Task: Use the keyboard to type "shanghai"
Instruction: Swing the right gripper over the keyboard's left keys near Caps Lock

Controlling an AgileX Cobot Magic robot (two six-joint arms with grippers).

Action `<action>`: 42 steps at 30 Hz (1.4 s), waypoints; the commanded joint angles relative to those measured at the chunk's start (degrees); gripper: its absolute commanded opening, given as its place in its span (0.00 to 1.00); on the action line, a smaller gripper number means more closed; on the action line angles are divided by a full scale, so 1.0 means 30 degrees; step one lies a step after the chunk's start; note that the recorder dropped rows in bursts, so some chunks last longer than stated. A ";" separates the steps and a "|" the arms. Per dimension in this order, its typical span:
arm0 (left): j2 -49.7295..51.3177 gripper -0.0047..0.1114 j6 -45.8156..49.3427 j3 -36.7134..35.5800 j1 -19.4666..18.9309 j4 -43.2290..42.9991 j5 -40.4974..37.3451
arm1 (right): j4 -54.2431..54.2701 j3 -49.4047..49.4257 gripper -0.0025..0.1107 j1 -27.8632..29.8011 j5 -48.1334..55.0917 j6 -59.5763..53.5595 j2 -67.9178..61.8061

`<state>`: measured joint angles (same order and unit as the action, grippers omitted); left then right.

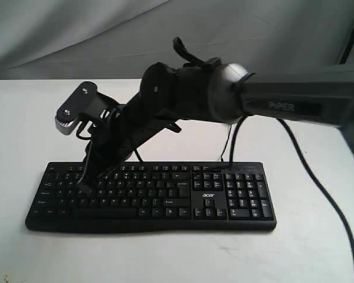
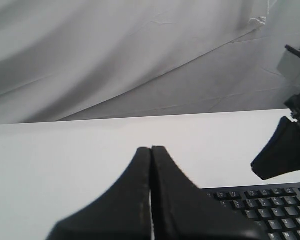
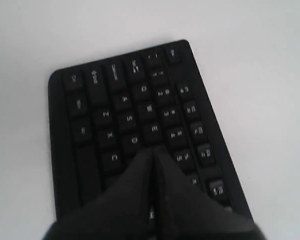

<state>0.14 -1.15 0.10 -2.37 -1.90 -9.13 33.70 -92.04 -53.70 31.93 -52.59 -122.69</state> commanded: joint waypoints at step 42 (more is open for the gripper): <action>-0.0047 0.04 -0.0051 -0.0033 0.0123 0.0000 0.0114 | -0.4192 -0.8224 0.02 -0.1615 0.3668 0.4121 -0.6174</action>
<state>0.14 -1.15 0.10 -2.37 -1.90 -9.13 21.84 -116.45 -58.42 42.64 -40.45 -141.24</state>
